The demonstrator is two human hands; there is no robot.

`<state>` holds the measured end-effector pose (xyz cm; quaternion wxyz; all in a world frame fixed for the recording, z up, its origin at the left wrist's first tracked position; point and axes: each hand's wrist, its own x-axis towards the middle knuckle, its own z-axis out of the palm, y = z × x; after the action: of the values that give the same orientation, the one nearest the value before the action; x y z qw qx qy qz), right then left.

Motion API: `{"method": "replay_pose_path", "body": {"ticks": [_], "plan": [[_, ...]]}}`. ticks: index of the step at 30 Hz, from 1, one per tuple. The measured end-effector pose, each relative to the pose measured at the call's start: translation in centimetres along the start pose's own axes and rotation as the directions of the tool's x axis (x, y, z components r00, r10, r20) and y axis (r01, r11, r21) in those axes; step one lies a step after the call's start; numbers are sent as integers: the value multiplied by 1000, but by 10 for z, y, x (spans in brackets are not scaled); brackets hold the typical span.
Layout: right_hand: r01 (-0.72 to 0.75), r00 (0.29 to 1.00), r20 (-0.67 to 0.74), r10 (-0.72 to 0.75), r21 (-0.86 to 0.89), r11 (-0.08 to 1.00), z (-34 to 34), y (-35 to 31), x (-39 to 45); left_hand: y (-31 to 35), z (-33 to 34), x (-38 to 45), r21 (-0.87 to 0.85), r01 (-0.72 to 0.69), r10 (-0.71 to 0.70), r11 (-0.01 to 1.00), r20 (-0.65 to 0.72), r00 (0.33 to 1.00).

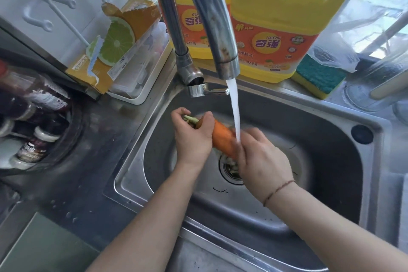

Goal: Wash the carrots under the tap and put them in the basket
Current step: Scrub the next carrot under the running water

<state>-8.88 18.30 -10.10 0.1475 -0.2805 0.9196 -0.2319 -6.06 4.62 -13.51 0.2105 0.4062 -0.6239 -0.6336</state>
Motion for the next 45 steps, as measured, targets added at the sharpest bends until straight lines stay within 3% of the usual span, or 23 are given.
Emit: {"method": "replay_pose_path", "body": {"ticks": [3,7,10,12,14,15,16,18,20,22,24,26,28,30,32,34,38,40,42,43,45], "plan": [[-117,986,110,124,-72,991,-5,-4,9,-1,4,-7,81,-63,65,995,-21,998],[-299,927,307,215,259,918,-11,-3,21,5,-4,-4,-47,-154,160,987,167,973],[-574,754,630,188,490,656,-18,0,25,8,-12,1,-179,-168,209,969,244,947],[-735,564,824,-40,524,429,-22,10,22,14,-14,1,-287,-155,238,945,282,929],[-808,459,849,-261,521,274,-23,17,18,19,-15,3,-317,-158,258,935,305,917],[-799,460,842,-283,531,280,-24,19,17,20,-15,3,-306,-162,260,938,314,913],[-761,489,840,-234,542,357,-25,18,17,21,-14,3,-292,-160,253,943,318,913],[-618,607,795,-16,484,620,-26,10,19,13,-15,3,-266,-151,231,952,300,926],[-481,732,665,151,348,805,-20,4,22,5,-13,1,-229,-146,203,962,249,947],[-330,854,470,223,160,930,-13,-1,22,-3,-9,1,-161,-122,147,979,151,978],[-174,937,286,200,-112,978,-6,2,20,-7,-4,2,-60,-114,117,992,35,993],[-14,993,104,51,-330,944,3,12,19,-8,1,4,51,-75,77,996,-31,997],[156,986,19,-166,-458,875,8,22,19,-4,4,8,86,-28,35,996,-82,996],[223,970,3,-244,-415,882,5,30,18,1,0,15,69,23,-15,997,-119,993],[189,977,135,-164,-201,961,-6,39,14,2,-10,25,72,60,-49,996,-151,987],[75,932,345,-114,122,990,-19,49,10,2,-24,32,63,115,-108,991,-116,987],[30,923,357,-142,303,953,-39,60,11,3,-40,30,64,141,-148,988,108,983],[-152,883,461,-83,449,881,-46,62,9,6,-46,29,192,-14,-22,981,183,983],[-332,813,580,-55,539,774,-51,63,7,11,-52,29,406,-339,232,849,289,929],[-367,792,609,-54,545,754,-52,63,7,13,-55,28,459,-509,349,728,392,852],[-399,780,624,-35,540,741,-53,65,7,15,-60,28,457,-763,437,458,631,641]]}}
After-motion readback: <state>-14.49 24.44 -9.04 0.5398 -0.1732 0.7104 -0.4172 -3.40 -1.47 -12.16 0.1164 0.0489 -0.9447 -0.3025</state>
